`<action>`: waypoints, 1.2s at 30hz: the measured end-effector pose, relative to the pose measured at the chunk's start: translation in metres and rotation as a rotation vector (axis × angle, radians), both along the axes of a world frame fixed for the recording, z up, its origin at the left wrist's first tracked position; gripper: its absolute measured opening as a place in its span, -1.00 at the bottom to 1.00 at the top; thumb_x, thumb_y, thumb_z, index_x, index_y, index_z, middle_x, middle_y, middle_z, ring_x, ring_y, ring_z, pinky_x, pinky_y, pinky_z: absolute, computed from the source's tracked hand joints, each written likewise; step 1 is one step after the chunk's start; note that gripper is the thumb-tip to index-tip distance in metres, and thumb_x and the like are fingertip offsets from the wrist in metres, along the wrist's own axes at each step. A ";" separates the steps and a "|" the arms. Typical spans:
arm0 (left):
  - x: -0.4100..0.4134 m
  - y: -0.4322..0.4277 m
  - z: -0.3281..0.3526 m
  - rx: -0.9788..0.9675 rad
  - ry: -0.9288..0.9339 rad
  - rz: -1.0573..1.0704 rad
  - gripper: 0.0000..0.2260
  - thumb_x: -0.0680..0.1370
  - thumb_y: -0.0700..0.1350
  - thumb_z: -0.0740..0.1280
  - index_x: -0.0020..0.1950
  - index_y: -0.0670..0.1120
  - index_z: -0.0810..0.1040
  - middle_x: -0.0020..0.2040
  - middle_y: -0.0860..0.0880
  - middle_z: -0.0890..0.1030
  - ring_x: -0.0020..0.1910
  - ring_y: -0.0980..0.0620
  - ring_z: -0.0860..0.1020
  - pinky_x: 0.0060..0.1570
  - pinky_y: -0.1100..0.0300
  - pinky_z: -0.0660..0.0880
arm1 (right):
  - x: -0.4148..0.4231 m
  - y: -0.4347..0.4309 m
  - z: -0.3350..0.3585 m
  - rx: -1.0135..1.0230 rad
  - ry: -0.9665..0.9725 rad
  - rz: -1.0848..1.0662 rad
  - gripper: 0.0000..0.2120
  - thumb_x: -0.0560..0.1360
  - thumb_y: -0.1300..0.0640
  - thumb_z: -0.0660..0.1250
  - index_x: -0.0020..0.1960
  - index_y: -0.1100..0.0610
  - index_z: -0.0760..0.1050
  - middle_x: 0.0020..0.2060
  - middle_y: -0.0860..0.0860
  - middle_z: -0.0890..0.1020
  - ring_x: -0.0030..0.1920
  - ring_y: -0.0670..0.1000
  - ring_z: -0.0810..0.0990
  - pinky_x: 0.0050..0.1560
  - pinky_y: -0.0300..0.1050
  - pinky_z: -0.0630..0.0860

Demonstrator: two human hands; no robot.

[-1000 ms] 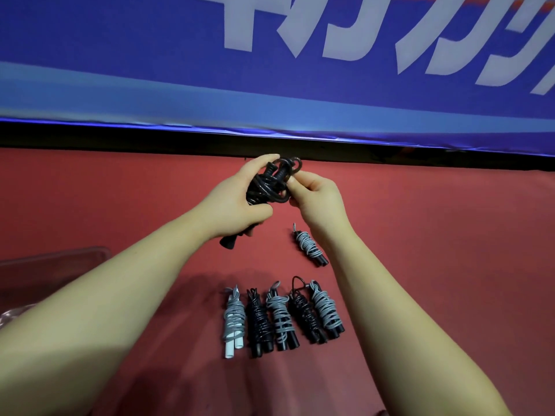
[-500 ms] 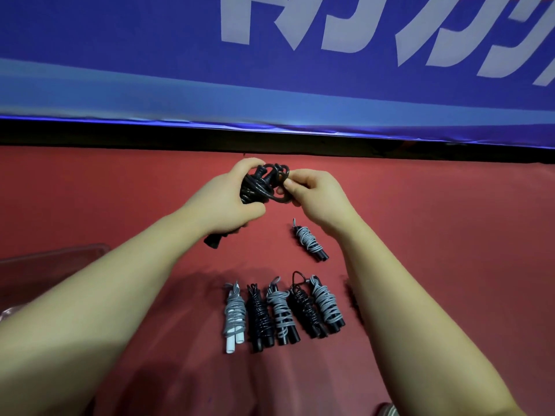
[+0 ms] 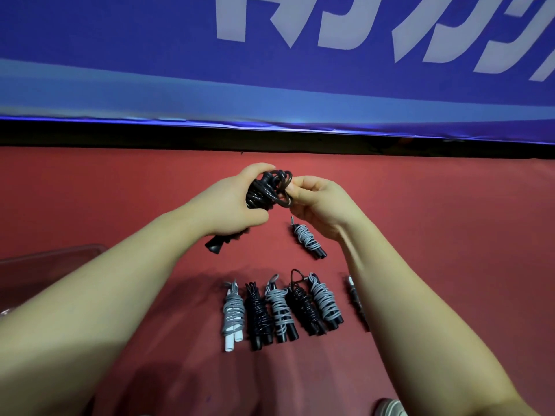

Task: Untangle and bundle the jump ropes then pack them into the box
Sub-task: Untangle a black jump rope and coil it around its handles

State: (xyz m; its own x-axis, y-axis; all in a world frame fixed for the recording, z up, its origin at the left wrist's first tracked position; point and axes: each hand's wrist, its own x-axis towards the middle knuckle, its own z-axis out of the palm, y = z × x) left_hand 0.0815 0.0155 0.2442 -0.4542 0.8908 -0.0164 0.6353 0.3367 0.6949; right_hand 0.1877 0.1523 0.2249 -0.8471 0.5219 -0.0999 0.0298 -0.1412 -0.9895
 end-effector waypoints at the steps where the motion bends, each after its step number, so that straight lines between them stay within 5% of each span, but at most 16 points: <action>1: 0.000 0.002 -0.001 -0.026 0.131 0.033 -0.35 0.46 -0.19 0.31 0.47 0.14 0.15 -0.18 -0.05 0.58 -0.36 -0.02 0.56 -0.38 0.16 0.47 | -0.003 -0.004 -0.002 -0.068 0.003 -0.034 -0.83 0.53 0.35 0.23 -0.15 0.19 0.55 -0.43 0.00 0.61 -0.43 -0.11 0.43 -0.43 -0.35 0.29; 4: 0.001 0.010 -0.012 -0.092 0.396 0.172 -0.31 0.46 -0.07 0.32 0.52 0.10 0.08 0.08 -0.13 0.54 -0.02 -0.15 0.54 -0.14 0.08 0.46 | -0.012 -0.013 -0.010 -0.118 -0.015 -0.149 -0.71 0.51 0.45 0.16 -0.12 0.18 0.59 -0.36 0.06 0.61 -0.35 -0.08 0.41 -0.38 -0.34 0.28; 7: 0.003 0.012 -0.022 -0.142 0.446 0.206 -0.30 0.48 -0.04 0.30 0.53 0.09 0.03 0.15 -0.16 0.50 0.05 -0.20 0.53 -0.09 0.03 0.48 | -0.017 -0.027 -0.010 -0.034 -0.041 -0.213 -0.85 0.53 0.31 0.25 0.03 0.11 0.52 -0.28 0.00 0.57 -0.31 -0.10 0.44 -0.27 -0.31 0.32; 13: 0.004 0.016 -0.026 -0.115 0.348 0.159 -0.25 0.47 -0.07 0.32 0.56 0.03 -0.03 0.02 -0.10 0.49 -0.09 -0.13 0.49 -0.18 0.11 0.39 | -0.012 -0.034 -0.020 0.394 -0.018 -0.415 -0.50 0.49 0.29 0.33 0.35 0.03 0.23 -0.25 -0.14 0.60 -0.24 -0.18 0.57 -0.18 -0.41 0.41; 16: -0.001 0.016 -0.025 -0.109 0.231 0.130 -0.24 0.45 -0.10 0.33 0.55 0.00 -0.01 -0.09 -0.05 0.50 -0.17 -0.10 0.49 -0.22 0.10 0.43 | -0.012 -0.041 -0.026 0.564 0.000 -0.408 -0.55 0.52 0.32 0.25 0.31 0.00 0.22 -0.14 0.00 0.61 -0.20 -0.06 0.59 -0.17 -0.32 0.43; 21: -0.002 0.013 -0.030 -0.183 0.159 0.074 -0.24 0.45 -0.12 0.33 0.55 -0.04 0.00 -0.09 -0.04 0.50 -0.34 0.00 0.52 -0.27 0.12 0.49 | -0.009 -0.036 -0.035 0.920 -0.069 -0.296 -0.66 0.49 0.35 0.20 0.20 0.07 0.43 0.25 -0.03 0.36 -0.28 -0.17 0.41 -0.13 -0.21 0.40; 27: -0.002 0.010 -0.031 -0.211 0.068 0.040 -0.24 0.44 -0.17 0.32 0.55 -0.04 0.01 -0.23 -0.02 0.53 -0.40 -0.04 0.57 -0.26 0.00 0.60 | -0.009 -0.032 -0.037 1.114 -0.115 -0.300 -0.87 0.50 0.27 0.24 0.01 0.16 0.51 -0.02 0.00 0.53 -0.18 -0.04 0.43 -0.22 -0.03 0.42; 30: 0.000 0.011 -0.031 -0.202 0.066 0.045 -0.26 0.44 -0.16 0.33 0.55 -0.07 0.03 -0.17 -0.04 0.53 -0.38 -0.03 0.56 -0.22 -0.02 0.60 | -0.008 -0.028 -0.036 1.210 -0.260 -0.297 -0.85 0.55 0.20 0.19 0.08 0.13 0.49 0.05 0.00 0.54 -0.07 0.10 0.53 -0.24 -0.04 0.40; 34: 0.003 0.014 -0.028 -0.186 -0.103 0.045 -0.33 0.46 -0.22 0.32 0.51 -0.07 0.11 -0.17 -0.09 0.56 -0.38 -0.08 0.58 -0.42 0.09 0.57 | -0.007 -0.023 -0.039 1.548 -0.117 -0.479 -0.82 0.41 0.17 0.17 -0.09 0.13 0.54 -0.06 0.04 0.58 -0.10 0.15 0.48 -0.27 -0.13 0.32; 36: 0.005 0.015 -0.026 -0.179 -0.186 0.039 -0.38 0.46 -0.25 0.31 0.47 -0.07 0.15 -0.16 -0.12 0.56 -0.41 -0.06 0.56 -0.52 0.16 0.51 | -0.005 -0.020 -0.036 1.421 -0.036 -0.463 -0.84 0.42 0.19 0.18 -0.09 0.15 0.51 -0.13 0.03 0.57 -0.13 0.14 0.48 -0.23 -0.07 0.39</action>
